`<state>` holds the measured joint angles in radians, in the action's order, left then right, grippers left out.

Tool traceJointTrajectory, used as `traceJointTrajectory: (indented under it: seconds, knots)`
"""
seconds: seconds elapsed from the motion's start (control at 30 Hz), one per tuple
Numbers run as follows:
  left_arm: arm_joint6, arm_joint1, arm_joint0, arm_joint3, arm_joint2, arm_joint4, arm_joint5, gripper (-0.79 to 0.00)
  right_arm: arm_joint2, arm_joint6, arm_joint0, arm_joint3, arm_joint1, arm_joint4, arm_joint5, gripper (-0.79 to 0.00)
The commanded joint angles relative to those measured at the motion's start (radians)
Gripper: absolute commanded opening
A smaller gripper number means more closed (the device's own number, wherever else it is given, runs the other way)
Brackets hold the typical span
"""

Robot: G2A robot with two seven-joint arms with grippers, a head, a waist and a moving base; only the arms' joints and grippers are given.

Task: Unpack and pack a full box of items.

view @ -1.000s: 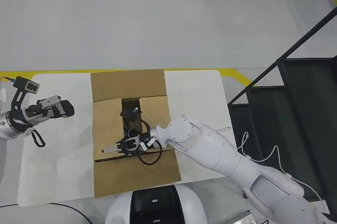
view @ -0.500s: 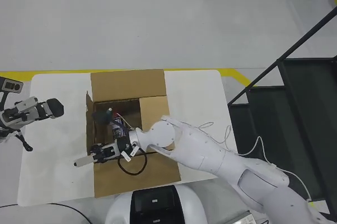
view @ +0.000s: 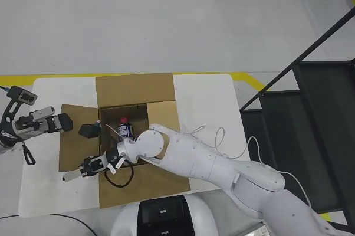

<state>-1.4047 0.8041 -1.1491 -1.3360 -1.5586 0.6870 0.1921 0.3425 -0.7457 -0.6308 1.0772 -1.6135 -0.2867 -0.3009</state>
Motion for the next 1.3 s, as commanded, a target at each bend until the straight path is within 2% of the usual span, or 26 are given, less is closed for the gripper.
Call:
traceJointTrajectory:
  seconds: [0.0,0.1,0.2,0.43,0.63,0.83,0.93,1.07,1.27]
  knots:
    - [0.016,0.000,0.012,0.024,0.020,-0.048,-0.020,0.000,0.009,-0.006,0.001,-0.002,-0.003,0.004,0.000,0.000]
    - [0.054,-0.001,0.023,0.063,0.033,-0.118,-0.039,0.000,0.034,-0.021,-0.005,0.018,0.003,0.013,-0.001,0.000]
    - [0.075,-0.003,0.029,0.094,0.048,-0.172,-0.059,0.000,0.076,-0.036,-0.025,0.075,0.027,0.040,0.001,0.000]
    - [0.131,0.008,0.064,0.152,0.132,-0.284,-0.075,0.000,0.247,-0.055,-0.155,0.325,0.128,0.162,0.047,0.000]
    - [0.098,0.036,0.120,0.202,0.243,-0.287,0.046,0.000,0.425,-0.085,-0.332,0.554,0.210,0.259,0.085,0.000]
    - [0.065,0.057,0.186,0.275,0.312,-0.285,0.099,0.000,0.535,-0.115,-0.451,0.665,0.251,0.283,0.100,0.000]
    - [0.019,0.058,0.206,0.294,0.306,-0.251,0.125,0.000,0.566,-0.128,-0.484,0.692,0.263,0.285,0.102,0.000]
    - [-0.054,0.044,0.216,0.276,0.248,-0.198,0.159,0.000,0.603,-0.135,-0.518,0.715,0.276,0.296,0.108,0.000]
    - [-0.072,0.017,0.169,0.094,0.150,-0.156,0.151,0.000,0.679,-0.135,-0.585,0.761,0.299,0.320,0.117,0.000]
